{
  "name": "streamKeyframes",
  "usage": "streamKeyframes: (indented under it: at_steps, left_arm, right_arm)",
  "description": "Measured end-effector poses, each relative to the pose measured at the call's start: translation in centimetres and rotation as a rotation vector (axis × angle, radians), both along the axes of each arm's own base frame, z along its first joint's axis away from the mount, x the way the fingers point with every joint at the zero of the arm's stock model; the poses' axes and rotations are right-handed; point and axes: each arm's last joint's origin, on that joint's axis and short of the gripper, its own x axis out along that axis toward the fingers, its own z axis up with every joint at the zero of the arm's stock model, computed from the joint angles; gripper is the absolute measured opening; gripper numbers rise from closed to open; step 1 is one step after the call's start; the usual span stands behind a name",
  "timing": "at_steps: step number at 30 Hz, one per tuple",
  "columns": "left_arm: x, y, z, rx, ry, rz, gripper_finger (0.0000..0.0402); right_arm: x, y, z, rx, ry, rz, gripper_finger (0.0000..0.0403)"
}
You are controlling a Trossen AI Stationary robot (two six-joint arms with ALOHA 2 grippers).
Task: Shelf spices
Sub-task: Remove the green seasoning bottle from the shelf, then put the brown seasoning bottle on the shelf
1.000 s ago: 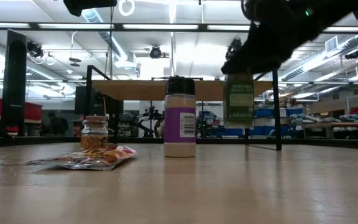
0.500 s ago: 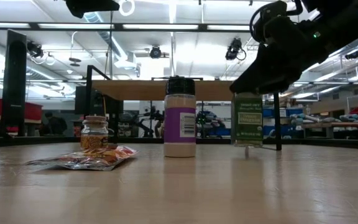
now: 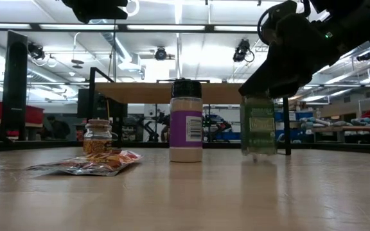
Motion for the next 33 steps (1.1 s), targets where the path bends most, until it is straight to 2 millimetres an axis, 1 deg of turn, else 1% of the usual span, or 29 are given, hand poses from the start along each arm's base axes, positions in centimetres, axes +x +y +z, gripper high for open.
streamKeyframes:
  at_steps: [2,5,11,20,26,30,33]
  left_arm:
    - [0.0,0.0,0.0,0.000,-0.001,0.000,0.0282]
    - [0.0,0.0,0.0,0.000,0.000,0.000,0.0282]
    - [0.0,0.0,0.0,-0.003,-0.002,0.000,0.0282]
    - [0.0,0.0,0.0,-0.007,-0.003,0.001,0.0282]
    - [0.0,0.0,0.0,-0.007,-0.003,0.001,0.0282]
    - [0.0,0.0,0.0,-0.008,-0.004,0.002,0.0282]
    - [0.0,0.0,0.0,-0.023,-0.009,0.006,0.0282]
  right_arm:
    - [0.0,0.0,0.1,0.002,-0.006,0.000,0.0284]
    - [0.1,0.0,0.2,0.005,-0.018,-0.001,0.0307]
    - [0.2,0.1,0.3,-0.001,-0.028,0.005,0.0303]
    - [0.8,0.4,1.6,-0.077,-0.124,0.059,0.0303]
    - [1.9,0.7,3.6,-0.166,-0.164,0.081,0.0304]
    - [2.8,0.9,5.7,-0.245,-0.204,0.106,0.0304]
    - [3.7,0.9,7.8,-0.310,-0.246,0.118,0.0304]
